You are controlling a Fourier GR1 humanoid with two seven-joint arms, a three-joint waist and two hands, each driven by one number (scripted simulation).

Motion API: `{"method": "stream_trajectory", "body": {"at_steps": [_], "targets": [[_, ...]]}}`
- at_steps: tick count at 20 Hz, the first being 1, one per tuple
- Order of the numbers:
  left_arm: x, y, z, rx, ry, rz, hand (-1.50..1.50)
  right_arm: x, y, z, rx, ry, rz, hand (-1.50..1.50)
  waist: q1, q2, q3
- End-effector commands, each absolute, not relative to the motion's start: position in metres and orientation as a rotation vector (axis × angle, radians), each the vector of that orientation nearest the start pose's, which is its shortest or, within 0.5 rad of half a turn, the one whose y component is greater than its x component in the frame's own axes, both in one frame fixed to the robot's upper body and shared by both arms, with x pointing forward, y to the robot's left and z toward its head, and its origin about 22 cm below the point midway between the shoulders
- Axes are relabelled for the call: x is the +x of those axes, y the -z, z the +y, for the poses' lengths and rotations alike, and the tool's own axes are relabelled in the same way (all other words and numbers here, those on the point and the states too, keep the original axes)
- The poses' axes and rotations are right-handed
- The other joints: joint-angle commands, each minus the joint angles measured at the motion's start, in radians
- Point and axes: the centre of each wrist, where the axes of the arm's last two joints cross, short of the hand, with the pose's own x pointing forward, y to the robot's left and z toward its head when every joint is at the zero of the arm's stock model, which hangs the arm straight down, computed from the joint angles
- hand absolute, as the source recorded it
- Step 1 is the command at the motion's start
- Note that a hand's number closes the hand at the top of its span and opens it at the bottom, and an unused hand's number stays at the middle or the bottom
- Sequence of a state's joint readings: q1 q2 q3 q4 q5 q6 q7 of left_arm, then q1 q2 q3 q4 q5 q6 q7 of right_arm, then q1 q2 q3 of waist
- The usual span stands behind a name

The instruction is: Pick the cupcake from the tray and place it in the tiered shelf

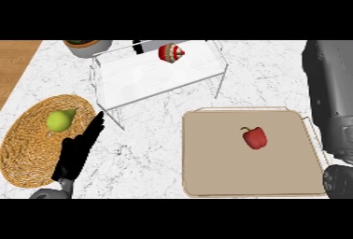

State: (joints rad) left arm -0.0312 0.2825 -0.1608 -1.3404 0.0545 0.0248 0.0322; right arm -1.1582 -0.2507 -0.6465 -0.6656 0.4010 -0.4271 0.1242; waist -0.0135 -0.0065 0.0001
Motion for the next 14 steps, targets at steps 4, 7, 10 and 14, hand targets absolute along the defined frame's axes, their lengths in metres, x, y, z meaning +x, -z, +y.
{"method": "stream_trajectory", "body": {"at_steps": [4, 7, 10, 14], "targets": [[0.226, 0.049, 0.281, 0.122, 0.259, -1.310, 0.00, 0.417, -0.186, -0.336, -0.582, 0.276, -1.663, -1.50, -0.013, -0.004, -0.001], [0.242, 0.042, 0.270, 0.114, 0.268, -1.293, 0.00, 0.398, -0.190, -0.362, -0.562, 0.217, -1.680, -1.50, -0.007, -0.001, 0.000], [0.238, 0.038, 0.274, 0.114, 0.282, -1.305, 0.00, 0.379, -0.190, -0.375, -0.541, 0.201, -1.699, -1.50, 0.001, 0.002, 0.000], [0.243, 0.033, 0.263, 0.113, 0.297, -1.313, 0.00, 0.373, -0.184, -0.392, -0.584, 0.164, -1.644, -1.50, 0.014, 0.006, 0.000]]}}
